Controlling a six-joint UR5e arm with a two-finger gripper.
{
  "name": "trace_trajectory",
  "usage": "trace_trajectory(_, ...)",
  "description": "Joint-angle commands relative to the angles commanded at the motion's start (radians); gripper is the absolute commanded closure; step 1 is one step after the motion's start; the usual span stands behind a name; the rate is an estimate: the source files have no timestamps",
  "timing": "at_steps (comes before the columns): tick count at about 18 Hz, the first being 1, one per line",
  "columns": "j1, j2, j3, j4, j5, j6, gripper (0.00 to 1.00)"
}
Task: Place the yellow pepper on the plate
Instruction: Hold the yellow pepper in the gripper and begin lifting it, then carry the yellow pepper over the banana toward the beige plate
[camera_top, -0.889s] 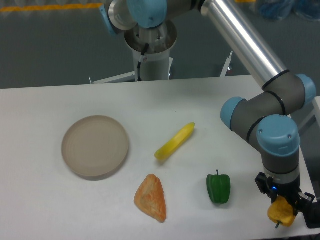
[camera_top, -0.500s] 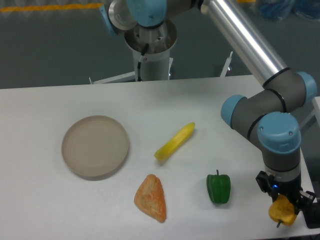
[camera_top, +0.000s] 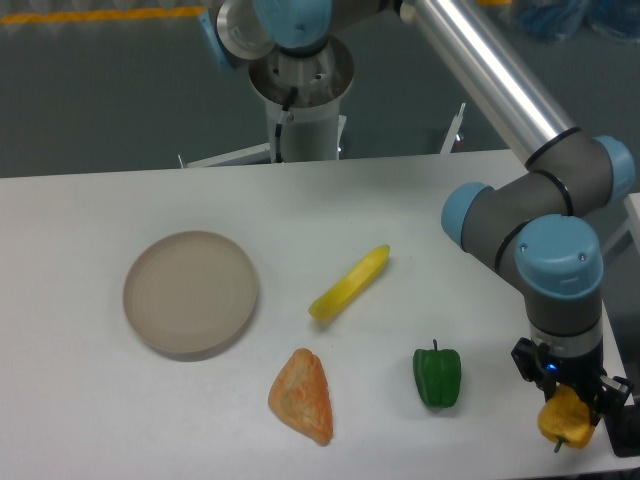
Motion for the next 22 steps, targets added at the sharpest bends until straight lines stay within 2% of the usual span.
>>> trace_trajectory(2,-0.003,0.021,-0.02,-0.003,-0.009,-0.031,0.75)
trace_trajectory(4,-0.008,0.077,-0.077,-0.009,-0.017,-0.095,0.75)
trace_trajectory(8,-0.014,0.201,-0.182,-0.072,-0.058,-0.187,0.75)
trace_trajectory(11,-0.014,0.307,-0.264,-0.106,-0.152,-0.294,0.75)
trace_trajectory(12,-0.017,0.336,-0.293,-0.116,-0.172,-0.327,0.75)
trace_trajectory(14,-0.02,0.432,-0.405,-0.115,-0.238,-0.454,0.75)
trace_trajectory(16,-0.055,0.518,-0.51,-0.114,-0.296,-0.543,0.75)
trace_trajectory(18,-0.096,0.569,-0.575,-0.106,-0.307,-0.632,0.75)
trace_trajectory(22,-0.201,0.603,-0.673,-0.095,-0.292,-0.741,0.75)
